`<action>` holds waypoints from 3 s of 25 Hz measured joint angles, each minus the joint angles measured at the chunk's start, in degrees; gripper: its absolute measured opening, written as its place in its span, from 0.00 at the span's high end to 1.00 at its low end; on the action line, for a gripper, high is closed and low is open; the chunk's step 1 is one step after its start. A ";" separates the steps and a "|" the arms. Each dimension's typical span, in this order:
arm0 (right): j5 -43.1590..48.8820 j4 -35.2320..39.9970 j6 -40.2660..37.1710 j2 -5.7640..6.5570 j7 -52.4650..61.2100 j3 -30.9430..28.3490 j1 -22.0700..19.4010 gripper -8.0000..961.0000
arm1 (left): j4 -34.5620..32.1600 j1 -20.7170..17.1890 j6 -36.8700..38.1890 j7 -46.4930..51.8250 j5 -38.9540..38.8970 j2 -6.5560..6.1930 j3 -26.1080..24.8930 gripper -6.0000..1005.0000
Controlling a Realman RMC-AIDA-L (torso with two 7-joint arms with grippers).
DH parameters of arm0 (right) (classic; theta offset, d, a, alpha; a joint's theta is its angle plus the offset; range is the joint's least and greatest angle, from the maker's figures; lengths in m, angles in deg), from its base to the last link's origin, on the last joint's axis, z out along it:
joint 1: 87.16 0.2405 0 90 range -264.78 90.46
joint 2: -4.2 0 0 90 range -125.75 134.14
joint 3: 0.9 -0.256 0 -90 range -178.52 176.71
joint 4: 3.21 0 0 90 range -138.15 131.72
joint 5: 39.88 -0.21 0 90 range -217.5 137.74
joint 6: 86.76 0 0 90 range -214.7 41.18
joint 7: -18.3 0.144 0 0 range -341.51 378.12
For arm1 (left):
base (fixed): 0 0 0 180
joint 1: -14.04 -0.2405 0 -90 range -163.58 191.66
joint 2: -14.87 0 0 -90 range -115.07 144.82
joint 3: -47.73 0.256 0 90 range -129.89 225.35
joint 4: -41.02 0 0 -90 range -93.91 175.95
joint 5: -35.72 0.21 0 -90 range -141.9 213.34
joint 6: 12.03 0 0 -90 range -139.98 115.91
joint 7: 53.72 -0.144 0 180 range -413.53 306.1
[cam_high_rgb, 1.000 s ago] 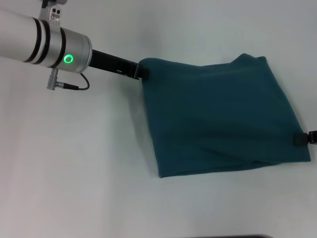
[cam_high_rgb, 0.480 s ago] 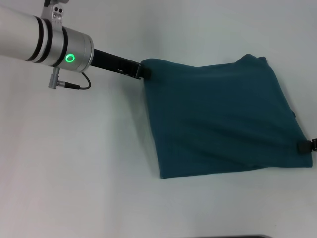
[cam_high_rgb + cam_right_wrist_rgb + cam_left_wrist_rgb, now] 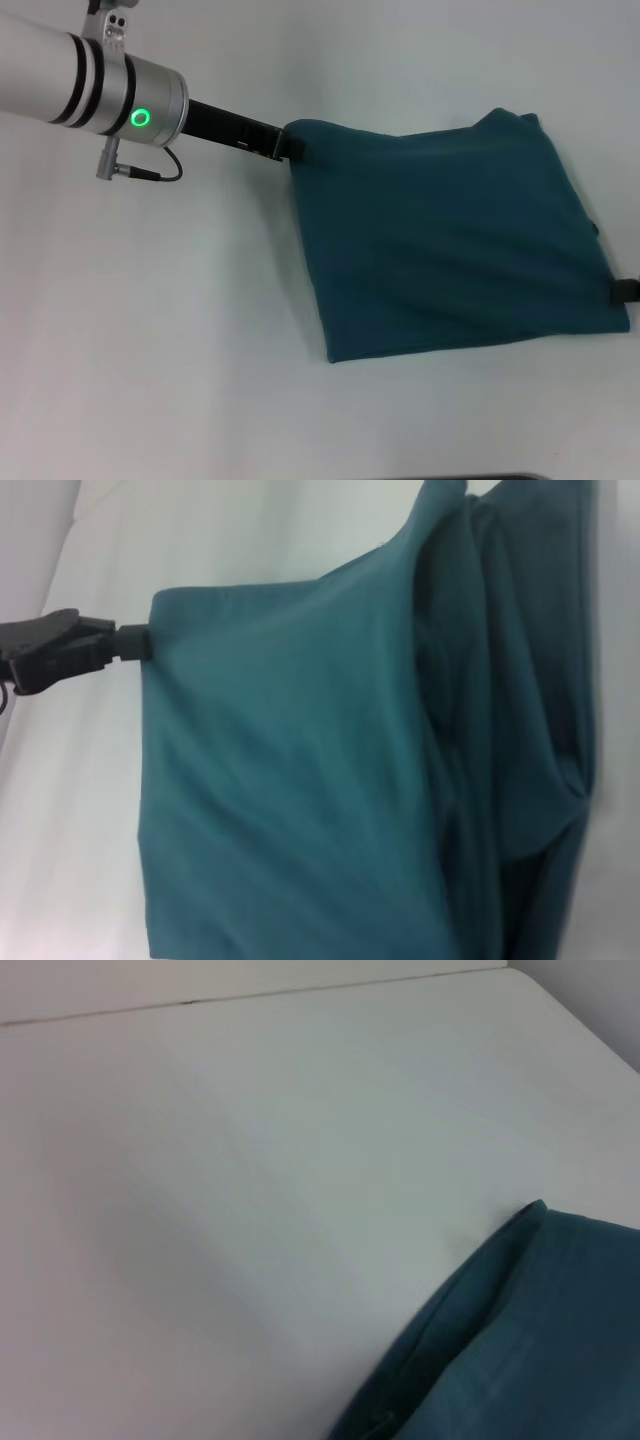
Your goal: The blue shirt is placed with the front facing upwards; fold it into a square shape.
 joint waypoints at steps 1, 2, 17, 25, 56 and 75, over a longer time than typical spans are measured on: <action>-0.11 0.03 -0.07 0.23 0.00 -0.38 -0.16 0.96 | 0.02 0.01 0.10 0.01 0.00 0.00 -0.08 0.99; -0.19 0.05 -0.30 0.46 0.00 -1.05 -0.32 0.96 | 0.10 0.02 0.32 0.04 0.00 0.00 -0.23 0.99; -6.09 3.69 -7.42 1.20 -4.50 -10.47 -0.50 0.50 | 12.30 -6.56 4.05 0.88 -0.75 0.60 -6.86 0.69; -5.92 3.29 -5.08 0.05 -4.29 -9.32 2.28 0.49 | 18.00 -11.27 12.10 -3.21 -5.38 3.11 -7.46 0.36; -6.08 1.01 19.89 -8.87 -11.71 1.00 8.31 0.97 | 11.17 -11.15 8.60 -8.97 -9.59 2.83 -7.96 0.27; -15.21 5.33 14.66 -9.25 -14.32 7.65 9.84 0.97 | 10.98 -10.91 8.49 -9.44 -9.58 2.91 -8.05 0.27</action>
